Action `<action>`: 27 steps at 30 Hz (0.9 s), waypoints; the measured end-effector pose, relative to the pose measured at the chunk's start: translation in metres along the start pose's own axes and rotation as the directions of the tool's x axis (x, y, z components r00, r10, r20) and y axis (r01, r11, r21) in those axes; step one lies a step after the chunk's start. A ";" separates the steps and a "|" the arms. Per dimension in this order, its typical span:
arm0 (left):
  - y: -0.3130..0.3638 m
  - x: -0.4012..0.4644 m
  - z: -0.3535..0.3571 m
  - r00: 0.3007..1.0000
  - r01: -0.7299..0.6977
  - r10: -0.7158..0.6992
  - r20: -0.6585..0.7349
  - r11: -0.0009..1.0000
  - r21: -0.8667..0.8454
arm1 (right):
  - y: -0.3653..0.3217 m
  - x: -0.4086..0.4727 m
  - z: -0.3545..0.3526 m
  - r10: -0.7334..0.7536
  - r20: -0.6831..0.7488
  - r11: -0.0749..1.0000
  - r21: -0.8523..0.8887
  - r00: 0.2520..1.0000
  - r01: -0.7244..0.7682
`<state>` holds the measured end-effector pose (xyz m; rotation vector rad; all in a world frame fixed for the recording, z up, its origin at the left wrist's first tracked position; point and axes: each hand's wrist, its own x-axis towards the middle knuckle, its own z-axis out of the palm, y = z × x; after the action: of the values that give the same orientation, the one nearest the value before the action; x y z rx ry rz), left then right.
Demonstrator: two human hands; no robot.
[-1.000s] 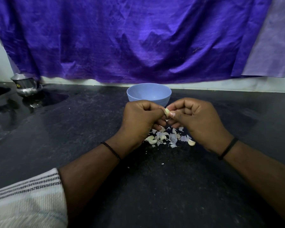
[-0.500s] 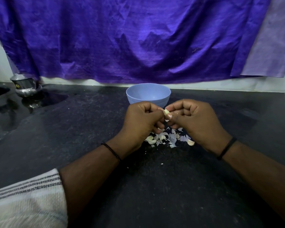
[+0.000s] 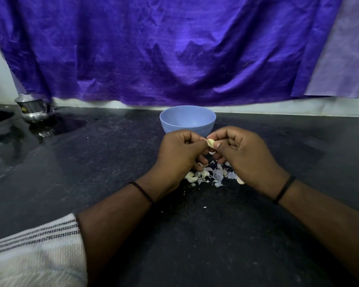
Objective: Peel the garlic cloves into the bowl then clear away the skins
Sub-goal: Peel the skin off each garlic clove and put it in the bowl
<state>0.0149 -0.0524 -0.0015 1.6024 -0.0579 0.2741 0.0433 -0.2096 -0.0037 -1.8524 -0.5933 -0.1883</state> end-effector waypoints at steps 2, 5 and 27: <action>0.000 0.000 0.001 1.000 0.018 -0.018 0.018 0.999 -0.027 | 0.001 -0.001 0.000 -0.025 -0.010 0.999 -0.047 1.000 0.024; 0.000 -0.001 0.000 0.998 0.039 -0.034 0.058 0.996 -0.074 | -0.001 -0.003 -0.001 -0.058 -0.012 0.994 -0.093 0.998 0.057; -0.003 0.002 -0.004 0.999 -0.006 0.007 0.032 1.000 -0.031 | -0.005 0.000 -0.002 0.073 0.009 0.996 0.051 0.997 -0.074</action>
<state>0.0169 -0.0483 -0.0036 1.5763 -0.0917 0.2521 0.0410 -0.2104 0.0011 -1.8226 -0.5292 -0.1167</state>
